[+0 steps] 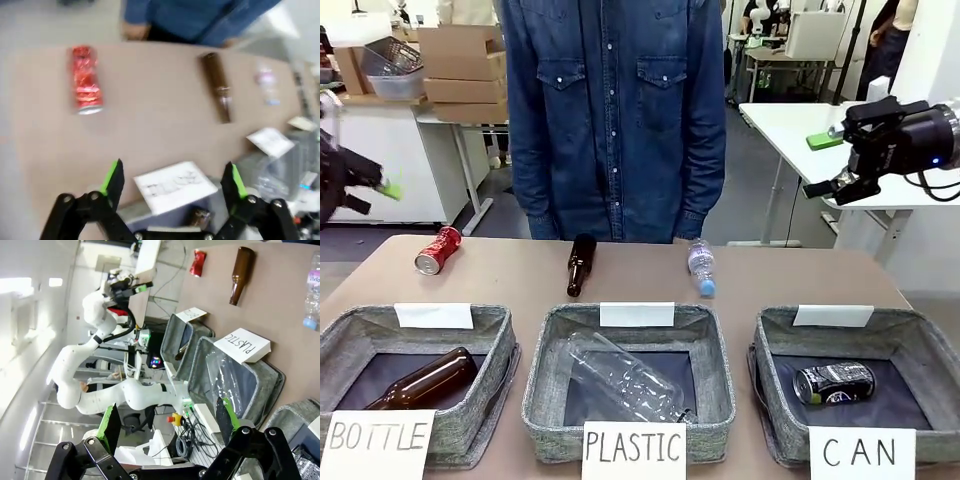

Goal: Sort the can waste into the basket.
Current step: Pick up the can waste from the table and place it in the right Fabric basket.

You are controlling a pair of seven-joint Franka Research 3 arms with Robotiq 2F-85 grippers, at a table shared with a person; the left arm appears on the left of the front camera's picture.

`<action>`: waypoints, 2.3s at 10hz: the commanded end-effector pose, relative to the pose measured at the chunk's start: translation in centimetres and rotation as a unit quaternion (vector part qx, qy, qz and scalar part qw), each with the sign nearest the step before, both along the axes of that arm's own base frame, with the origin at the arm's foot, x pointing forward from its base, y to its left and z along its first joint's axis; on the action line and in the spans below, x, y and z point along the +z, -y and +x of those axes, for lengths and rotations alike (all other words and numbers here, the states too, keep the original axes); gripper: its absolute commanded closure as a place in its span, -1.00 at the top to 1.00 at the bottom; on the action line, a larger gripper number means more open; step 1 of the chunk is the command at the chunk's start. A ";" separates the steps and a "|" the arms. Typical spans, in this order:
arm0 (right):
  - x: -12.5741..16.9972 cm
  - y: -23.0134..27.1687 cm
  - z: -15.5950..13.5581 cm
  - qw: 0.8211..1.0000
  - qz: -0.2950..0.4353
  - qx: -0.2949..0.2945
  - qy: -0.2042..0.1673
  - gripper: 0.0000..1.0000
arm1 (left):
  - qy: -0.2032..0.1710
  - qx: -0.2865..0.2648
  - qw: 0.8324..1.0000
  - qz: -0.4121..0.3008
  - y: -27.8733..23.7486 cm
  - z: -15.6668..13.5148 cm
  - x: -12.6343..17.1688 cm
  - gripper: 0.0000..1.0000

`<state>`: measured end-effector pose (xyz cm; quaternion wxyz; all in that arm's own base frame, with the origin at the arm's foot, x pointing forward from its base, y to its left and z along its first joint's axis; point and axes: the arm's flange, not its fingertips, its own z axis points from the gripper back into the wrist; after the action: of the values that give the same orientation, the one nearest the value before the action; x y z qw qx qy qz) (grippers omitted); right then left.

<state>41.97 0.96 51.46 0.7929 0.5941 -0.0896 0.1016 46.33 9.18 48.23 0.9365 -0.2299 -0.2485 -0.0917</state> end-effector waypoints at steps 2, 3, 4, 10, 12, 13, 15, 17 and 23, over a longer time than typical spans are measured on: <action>0.1 0.2 -0.1 1.000 -0.003 0.008 0.007 1.00 | 0.000 0.000 1.000 0.000 0.0 0.0 0.0 1.00; 0.1 0.2 -0.1 1.000 -0.003 0.008 0.007 1.00 | 0.000 0.000 1.000 0.000 0.0 0.0 0.0 1.00; 0.1 0.2 -0.1 1.000 -0.003 0.008 0.007 1.00 | 0.000 0.000 1.000 0.000 0.0 0.0 0.0 1.00; 0.1 0.2 -0.1 1.000 -0.003 0.008 0.007 1.00 | -0.078 -0.038 0.994 0.064 0.3 13.2 -7.3 1.00; 0.1 0.2 -0.1 1.000 -0.003 0.008 0.007 1.00 | -0.113 -0.009 0.989 0.096 0.0 16.8 -10.5 1.00; 0.1 0.2 -0.1 1.000 -0.003 0.008 0.007 1.00 | -0.126 -0.005 0.986 0.109 0.3 17.9 -11.8 1.00; 0.1 0.2 -0.1 1.000 -0.003 0.008 0.007 1.00 | -0.129 -0.010 0.985 0.113 0.9 19.9 -13.9 1.00; 0.1 0.2 -0.1 1.000 -0.003 0.008 0.007 1.00 | -0.135 -0.013 0.983 0.122 1.4 20.7 -15.0 1.00; 0.1 0.2 -0.1 1.000 -0.003 0.008 0.007 1.00 | -0.165 0.001 0.974 0.154 1.0 21.4 -16.6 -1.00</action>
<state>41.97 0.93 51.44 0.7930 0.5941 -0.0892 0.1016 67.12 8.37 31.66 0.9871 -0.0978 -0.0833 -0.0956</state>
